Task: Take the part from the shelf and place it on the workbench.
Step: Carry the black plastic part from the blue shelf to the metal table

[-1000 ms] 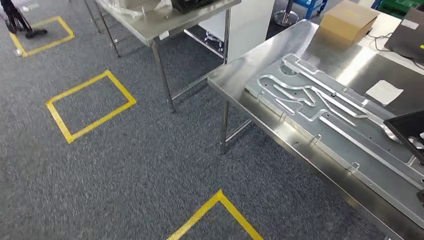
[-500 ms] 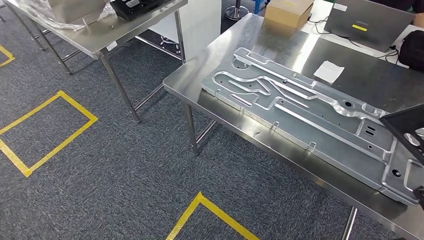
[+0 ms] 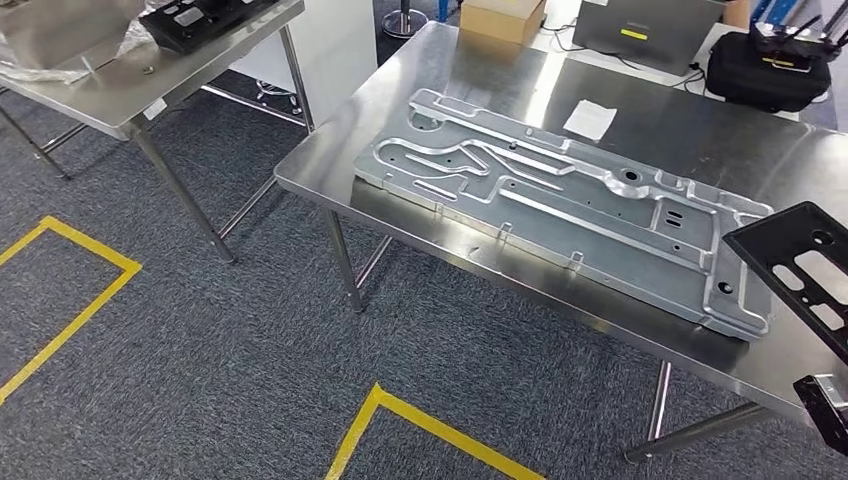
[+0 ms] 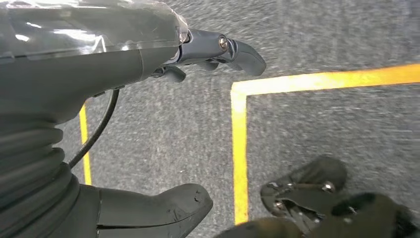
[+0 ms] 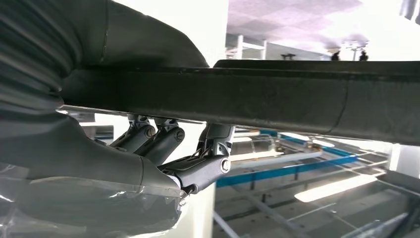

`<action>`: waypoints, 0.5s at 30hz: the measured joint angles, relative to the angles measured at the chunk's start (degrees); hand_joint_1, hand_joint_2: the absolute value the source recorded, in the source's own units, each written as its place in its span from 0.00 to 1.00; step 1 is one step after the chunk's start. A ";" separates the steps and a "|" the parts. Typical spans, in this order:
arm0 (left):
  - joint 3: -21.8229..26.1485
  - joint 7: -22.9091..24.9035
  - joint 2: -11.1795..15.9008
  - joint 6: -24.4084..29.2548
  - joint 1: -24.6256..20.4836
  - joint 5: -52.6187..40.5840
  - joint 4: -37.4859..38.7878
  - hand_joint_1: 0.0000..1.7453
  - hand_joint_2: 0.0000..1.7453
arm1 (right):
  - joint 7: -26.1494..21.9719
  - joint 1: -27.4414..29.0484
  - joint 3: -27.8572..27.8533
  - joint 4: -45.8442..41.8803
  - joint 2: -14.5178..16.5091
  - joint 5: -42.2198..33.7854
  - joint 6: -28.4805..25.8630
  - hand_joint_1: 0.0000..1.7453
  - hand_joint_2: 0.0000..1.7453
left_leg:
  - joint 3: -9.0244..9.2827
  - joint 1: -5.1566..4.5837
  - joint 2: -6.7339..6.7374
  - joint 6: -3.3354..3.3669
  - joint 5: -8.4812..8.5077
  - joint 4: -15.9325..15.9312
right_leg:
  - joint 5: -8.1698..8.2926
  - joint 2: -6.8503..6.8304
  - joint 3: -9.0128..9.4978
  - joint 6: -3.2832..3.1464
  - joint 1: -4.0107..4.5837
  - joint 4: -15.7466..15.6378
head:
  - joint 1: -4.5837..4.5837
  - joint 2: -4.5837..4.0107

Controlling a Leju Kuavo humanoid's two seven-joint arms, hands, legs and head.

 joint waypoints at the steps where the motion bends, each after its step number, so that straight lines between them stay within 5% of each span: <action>1: 0.02 -0.13 -0.02 -0.08 -0.04 0.03 0.00 0.00 1.00 | 0.08 0.04 0.04 -0.21 0.17 0.04 -0.02 1.00 1.00 | 0.07 -0.11 0.47 -0.34 -0.28 0.27 | 0.31 -0.68 0.86 -0.44 0.20 -1.65 | 0.01 0.00; 5: 0.10 -0.22 -0.01 -0.60 -0.24 0.33 0.00 0.00 1.00 | 0.27 0.82 0.14 -0.88 0.72 0.10 -0.09 1.00 1.00 | 0.49 -0.17 1.62 -1.64 -1.26 0.76 | 0.40 1.00 0.55 -2.09 0.34 -1.89 | -0.12 0.00; 7: 0.36 -0.10 0.00 -0.94 -0.20 0.70 0.00 0.00 1.00 | 0.31 0.86 0.16 -1.28 0.91 0.11 -0.13 1.00 1.00 | -0.95 0.12 -1.08 -2.32 -3.89 4.40 | 0.75 2.20 0.33 -2.82 0.11 -2.02 | -0.27 0.00; 10: 0.89 0.03 -0.03 -1.46 0.01 1.12 0.00 0.00 1.00 | 0.36 0.61 0.25 -1.58 1.30 0.31 -0.13 1.00 1.00 | -5.97 0.49 -4.42 -2.64 -9.06 15.34 | 1.03 4.19 -0.19 -3.40 0.35 -1.88 | -0.44 0.00; 12: 1.12 0.16 -0.05 -1.69 0.09 1.20 0.00 0.00 1.00 | 0.57 0.59 0.39 -1.61 1.49 0.68 -0.12 1.00 1.00 | -6.77 0.52 -4.71 -2.32 -8.09 16.58 | 1.07 5.80 -0.39 -3.47 0.60 -1.70 | -0.47 0.00; 15: 1.31 0.32 0.13 -1.76 0.04 1.23 0.00 0.00 1.00 | 1.08 0.55 0.76 -1.60 1.62 1.03 -0.23 1.00 1.00 | -2.12 0.41 -7.51 -0.79 -2.26 6.06 | 1.17 8.02 -0.35 -3.35 0.91 -1.59 | -0.43 0.00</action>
